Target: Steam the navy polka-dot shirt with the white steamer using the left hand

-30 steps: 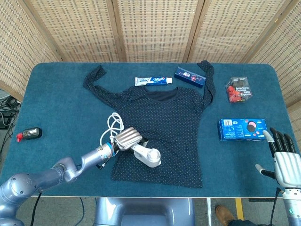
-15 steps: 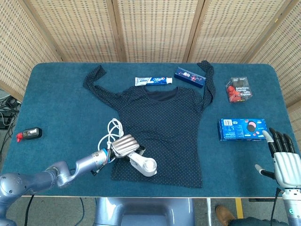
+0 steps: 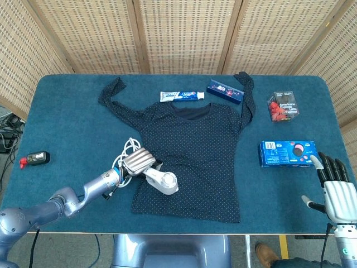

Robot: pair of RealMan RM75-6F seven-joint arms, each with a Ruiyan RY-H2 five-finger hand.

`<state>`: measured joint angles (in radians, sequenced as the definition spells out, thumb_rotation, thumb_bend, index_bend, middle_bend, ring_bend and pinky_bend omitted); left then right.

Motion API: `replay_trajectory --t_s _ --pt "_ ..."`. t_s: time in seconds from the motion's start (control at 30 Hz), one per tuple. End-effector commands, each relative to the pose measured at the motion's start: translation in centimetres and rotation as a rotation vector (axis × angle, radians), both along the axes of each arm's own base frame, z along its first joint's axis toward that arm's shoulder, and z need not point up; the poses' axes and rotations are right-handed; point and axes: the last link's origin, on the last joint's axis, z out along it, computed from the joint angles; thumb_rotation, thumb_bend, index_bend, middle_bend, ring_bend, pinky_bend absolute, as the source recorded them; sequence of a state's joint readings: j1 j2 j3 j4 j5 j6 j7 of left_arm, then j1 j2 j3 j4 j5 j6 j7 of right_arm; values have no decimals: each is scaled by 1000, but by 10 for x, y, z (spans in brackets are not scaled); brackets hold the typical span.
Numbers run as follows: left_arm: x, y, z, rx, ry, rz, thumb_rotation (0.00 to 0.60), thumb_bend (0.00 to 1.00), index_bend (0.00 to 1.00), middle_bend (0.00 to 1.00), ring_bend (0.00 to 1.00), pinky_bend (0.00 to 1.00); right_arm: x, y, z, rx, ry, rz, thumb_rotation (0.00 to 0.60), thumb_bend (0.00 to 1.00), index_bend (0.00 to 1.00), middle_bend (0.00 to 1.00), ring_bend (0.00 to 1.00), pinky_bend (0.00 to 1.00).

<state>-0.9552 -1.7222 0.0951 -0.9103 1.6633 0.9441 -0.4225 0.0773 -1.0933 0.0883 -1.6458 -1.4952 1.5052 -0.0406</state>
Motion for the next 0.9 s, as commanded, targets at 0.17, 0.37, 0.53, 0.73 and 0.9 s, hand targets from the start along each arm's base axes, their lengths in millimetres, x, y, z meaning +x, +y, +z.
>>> replay_trajectory --t_s 0.17,0.37,0.53,0.73,0.9 --pt "-14 13 19 60 -31 54 600 702 1000 795 736 866 1 1 -1 5 1 4 600 0 87 0 0 0" --pt "-23 34 56 175 -122 118 600 703 1000 795 736 866 3 2 -2 9 2 10 600 0 87 0 0 0" --pt "-43 61 102 314 -168 209 600 703 1000 795 735 866 5 3 -4 16 1 18 600 0 87 0 0 0" --pt "-86 83 146 453 -144 374 600 703 1000 795 735 862 7 4 -6 24 3 26 600 0 87 0 0 0" --pt "-125 92 164 525 -122 536 600 702 1000 795 735 846 8 5 -9 33 7 29 600 0 89 0 0 0"
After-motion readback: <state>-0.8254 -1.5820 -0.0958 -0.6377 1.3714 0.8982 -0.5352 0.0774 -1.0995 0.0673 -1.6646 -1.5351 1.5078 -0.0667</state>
